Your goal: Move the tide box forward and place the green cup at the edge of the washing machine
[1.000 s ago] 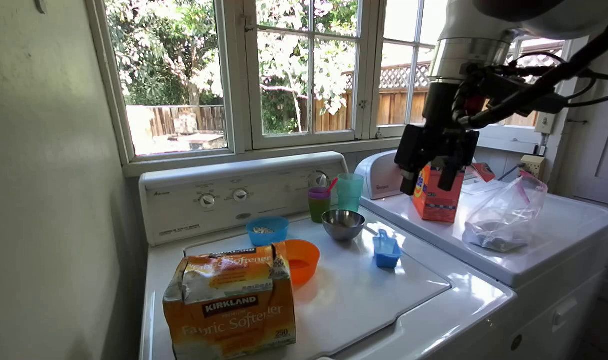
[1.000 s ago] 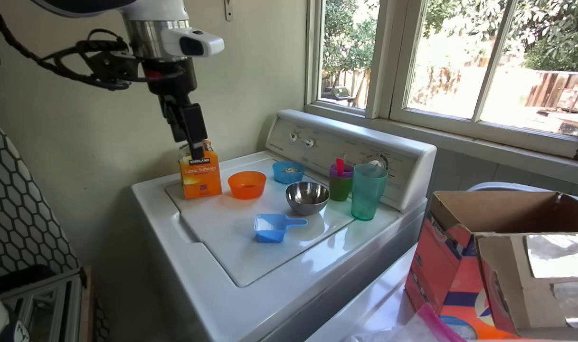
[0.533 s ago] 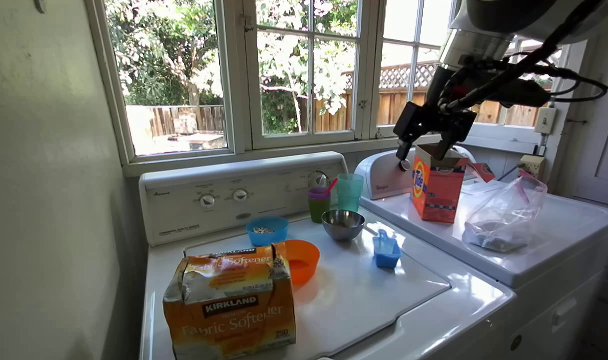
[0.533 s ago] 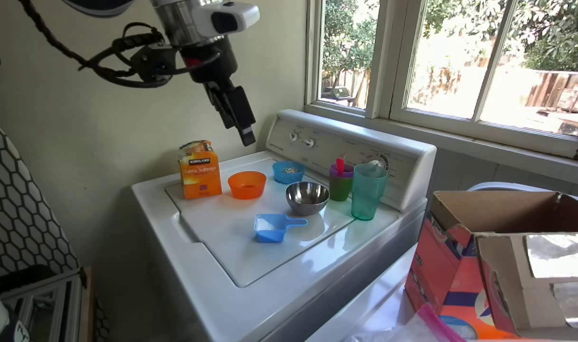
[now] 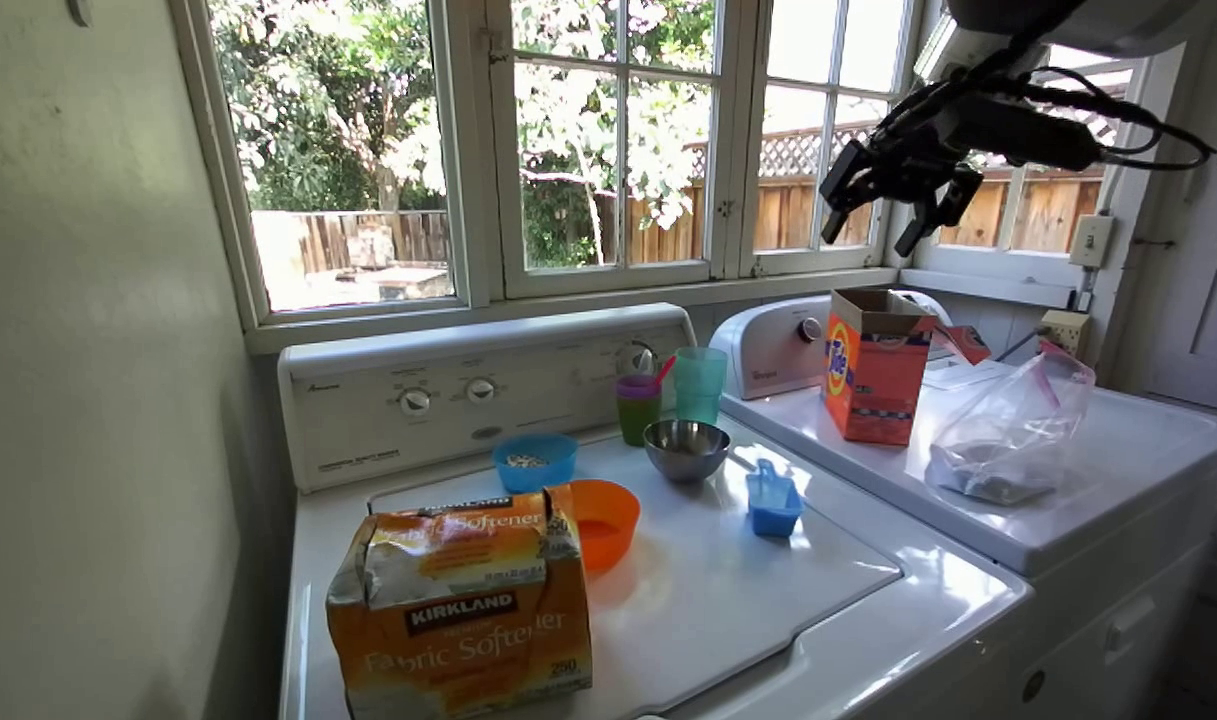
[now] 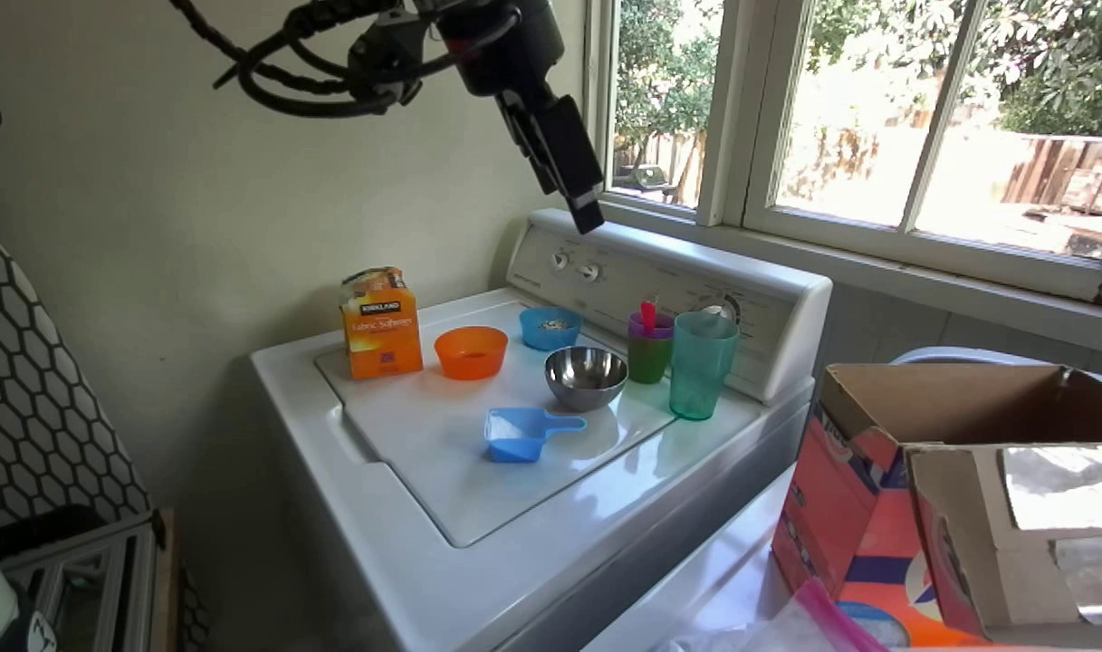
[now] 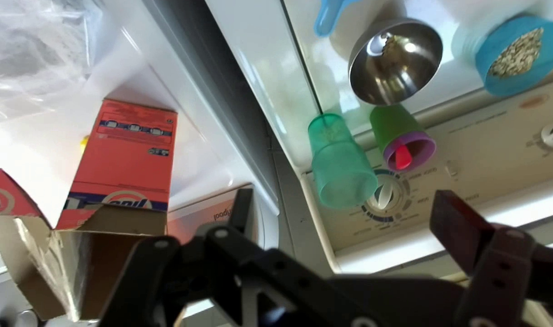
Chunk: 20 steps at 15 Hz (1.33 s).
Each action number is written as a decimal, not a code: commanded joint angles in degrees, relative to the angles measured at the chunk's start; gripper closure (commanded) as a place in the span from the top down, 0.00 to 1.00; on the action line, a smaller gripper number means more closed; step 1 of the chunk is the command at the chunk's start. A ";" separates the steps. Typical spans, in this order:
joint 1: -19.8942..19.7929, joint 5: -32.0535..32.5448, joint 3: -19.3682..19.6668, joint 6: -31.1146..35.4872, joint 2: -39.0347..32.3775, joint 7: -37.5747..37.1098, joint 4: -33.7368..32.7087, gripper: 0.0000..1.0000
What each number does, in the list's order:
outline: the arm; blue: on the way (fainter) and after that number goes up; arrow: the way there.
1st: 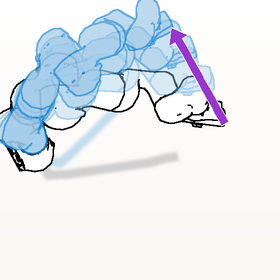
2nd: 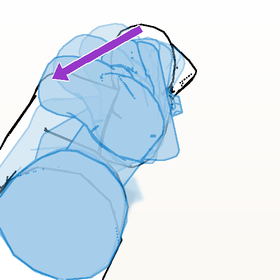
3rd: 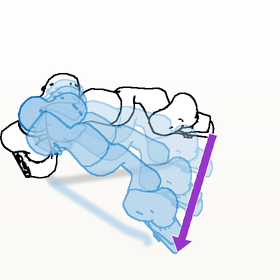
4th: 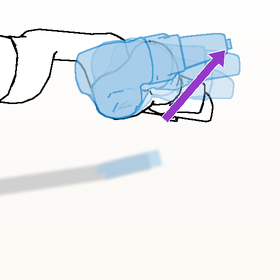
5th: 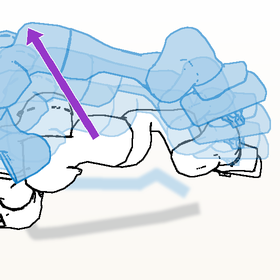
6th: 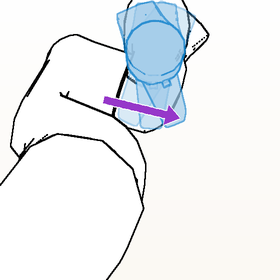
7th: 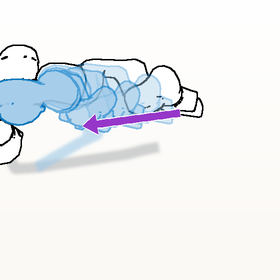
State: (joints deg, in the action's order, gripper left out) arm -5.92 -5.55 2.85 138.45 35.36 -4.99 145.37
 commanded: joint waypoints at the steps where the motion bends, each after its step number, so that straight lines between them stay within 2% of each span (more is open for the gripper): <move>1: 0.00 0.03 0.67 -0.12 -0.50 -0.54 -1.06 1.00; 3: -0.09 -0.18 0.89 -0.13 -1.09 -0.95 -1.88 1.00; 4: -1.53 0.65 -0.01 2.27 -2.24 -3.32 -2.10 1.00; 9: -7.94 1.08 1.33 8.80 -10.62 -11.58 -9.45 1.00; 12: -13.86 5.95 0.41 8.85 -17.85 -17.91 -16.92 1.00; 15: -18.40 15.15 -0.87 5.97 -24.30 -27.08 -24.90 1.00; 17: -18.71 20.01 -0.18 2.29 -28.80 -32.65 -30.93 1.00; 19: -16.83 23.28 1.42 -4.59 -31.96 -35.19 -35.71 1.00; 20: -15.10 20.02 3.48 1.38 -27.64 -31.07 -29.56 1.00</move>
State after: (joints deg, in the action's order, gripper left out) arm -23.69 14.16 3.73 139.90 7.68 -36.01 115.90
